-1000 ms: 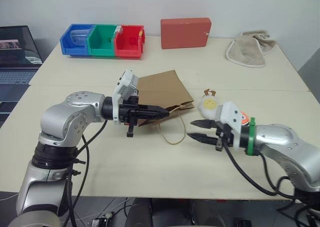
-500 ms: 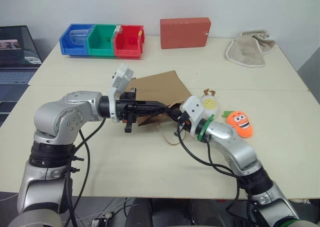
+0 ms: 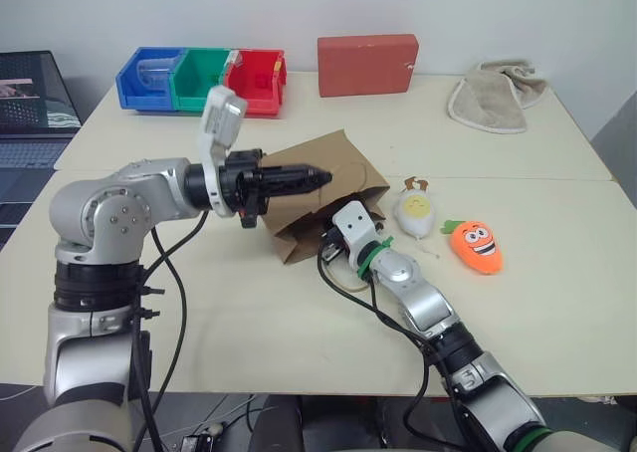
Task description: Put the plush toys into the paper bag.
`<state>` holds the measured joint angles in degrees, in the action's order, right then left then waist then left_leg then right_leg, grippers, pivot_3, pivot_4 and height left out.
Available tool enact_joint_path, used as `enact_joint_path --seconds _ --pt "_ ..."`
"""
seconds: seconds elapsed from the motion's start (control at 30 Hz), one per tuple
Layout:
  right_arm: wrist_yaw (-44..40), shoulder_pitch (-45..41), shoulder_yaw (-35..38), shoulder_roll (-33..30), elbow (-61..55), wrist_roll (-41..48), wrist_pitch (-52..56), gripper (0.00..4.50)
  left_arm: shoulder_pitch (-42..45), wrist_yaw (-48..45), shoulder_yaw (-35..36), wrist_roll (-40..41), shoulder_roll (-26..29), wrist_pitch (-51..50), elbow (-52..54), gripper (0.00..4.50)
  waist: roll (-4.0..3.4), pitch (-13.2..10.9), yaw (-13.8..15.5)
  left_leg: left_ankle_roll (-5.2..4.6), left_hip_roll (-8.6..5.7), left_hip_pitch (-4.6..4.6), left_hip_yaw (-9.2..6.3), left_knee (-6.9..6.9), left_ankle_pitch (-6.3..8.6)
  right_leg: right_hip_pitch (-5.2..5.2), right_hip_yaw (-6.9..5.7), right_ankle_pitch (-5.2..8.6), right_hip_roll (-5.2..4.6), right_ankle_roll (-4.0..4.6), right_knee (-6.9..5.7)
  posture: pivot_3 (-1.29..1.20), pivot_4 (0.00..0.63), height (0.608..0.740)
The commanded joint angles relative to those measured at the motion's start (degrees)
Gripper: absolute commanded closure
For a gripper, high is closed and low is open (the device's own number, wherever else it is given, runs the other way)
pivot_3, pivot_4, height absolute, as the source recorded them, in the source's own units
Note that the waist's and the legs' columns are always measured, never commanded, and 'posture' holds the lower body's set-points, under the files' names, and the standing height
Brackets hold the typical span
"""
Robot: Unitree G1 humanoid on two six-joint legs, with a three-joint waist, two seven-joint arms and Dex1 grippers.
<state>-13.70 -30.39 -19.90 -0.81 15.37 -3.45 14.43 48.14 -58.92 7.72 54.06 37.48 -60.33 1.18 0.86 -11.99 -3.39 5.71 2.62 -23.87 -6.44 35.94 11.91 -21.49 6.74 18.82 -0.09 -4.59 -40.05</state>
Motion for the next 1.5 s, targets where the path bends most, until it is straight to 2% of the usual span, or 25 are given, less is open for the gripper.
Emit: enact_joint_path --seconds 0.03,0.2,0.37,0.63,0.87,0.97,1.03,1.2,1.33,1.5 --pt "-0.39 -0.43 0.86 1.68 -0.42 0.24 2.18 4.46 4.81 1.48 4.00 1.78 0.11 0.93 -1.38 4.50 0.00 0.00 -0.06 0.00 0.00 0.01 0.01 0.00 0.00 0.00 0.00 0.00 0.00 0.00 0.00 0.00 0.150 0.740" --pt "-0.23 -0.71 2.26 2.97 -0.01 0.40 4.13 4.46 6.98 0.42 3.58 0.16 0.90 2.68 -1.39 4.50 0.00 0.00 -0.43 0.01 0.00 0.03 0.00 -0.03 0.00 0.01 0.00 0.00 0.00 0.00 -0.01 0.00 0.150 0.740" --pt "-0.79 -1.97 3.40 3.70 0.01 0.53 5.90 4.46 12.37 -0.09 3.80 -4.07 0.80 10.02 -3.25 4.50 0.01 -0.01 -0.40 0.09 0.00 0.01 -0.02 -0.02 -0.05 0.00 -0.02 0.00 0.01 0.00 -0.02 0.00 0.150 0.740" --pt "-2.85 -1.68 3.94 3.58 -3.43 1.60 8.49 4.46 7.38 -3.10 0.54 -8.89 1.46 14.21 -2.65 4.50 0.01 0.00 -0.91 0.09 -0.01 0.03 0.00 -0.13 -0.05 -0.03 -0.01 0.00 0.00 0.00 -0.01 0.00 0.150 0.740" --pt "-7.68 -0.40 4.32 1.17 -16.76 4.96 14.73 4.46 3.68 -4.29 -1.36 -9.78 0.80 15.09 -0.59 4.50 0.01 -0.01 -0.94 0.09 0.00 -0.05 -0.01 -0.14 -0.05 -0.10 -0.01 0.00 0.00 0.00 -0.01 0.00 0.150 0.740" --pt "-13.53 1.40 4.59 -2.97 -27.50 9.62 21.35 3.88 1.78 -5.35 -2.81 -10.73 0.81 15.95 0.59 4.50 0.01 -0.01 -0.86 0.09 -0.02 -0.06 -0.01 -0.14 -0.05 -0.09 -0.01 0.00 -0.01 -0.01 0.02 0.00 0.150 0.740" --pt "-15.99 2.05 4.61 -5.97 -32.74 11.57 24.22 3.26 1.30 -5.29 -2.75 -10.44 0.38 16.04 1.01 4.50 0.01 -0.01 -0.82 0.09 -0.02 -0.07 -0.01 -0.15 -0.04 -0.07 -0.01 0.00 -0.02 -0.01 0.05 0.00 0.150 0.740" --pt "-22.26 1.98 9.17 -14.63 -45.81 19.26 30.90 1.47 0.00 -5.29 -3.18 -10.12 -0.31 15.61 1.96 4.50 0.00 -0.01 -0.88 0.08 -0.01 -0.07 0.00 -0.14 -0.04 -0.08 0.00 0.00 -0.01 -0.01 0.04 0.00 0.150 0.740" --pt "-26.56 2.47 12.41 -24.89 -49.50 20.73 30.84 0.03 -0.60 -5.55 -3.04 -9.28 -0.31 14.40 2.94 4.50 0.01 -0.01 -0.68 0.08 -0.02 -0.06 -0.01 -0.12 -0.04 -0.03 -0.01 0.00 -0.02 -0.01 0.09 0.00 0.150 0.740" --pt "-29.92 5.95 11.19 -38.93 -45.99 14.06 22.96 0.03 -1.86 -7.17 -2.90 -8.18 1.33 12.56 4.11 4.50 0.03 -0.02 -0.41 0.07 -0.05 -0.06 0.04 -0.13 -0.04 -0.04 0.03 0.01 -0.04 -0.02 0.12 0.00 0.150 0.740"
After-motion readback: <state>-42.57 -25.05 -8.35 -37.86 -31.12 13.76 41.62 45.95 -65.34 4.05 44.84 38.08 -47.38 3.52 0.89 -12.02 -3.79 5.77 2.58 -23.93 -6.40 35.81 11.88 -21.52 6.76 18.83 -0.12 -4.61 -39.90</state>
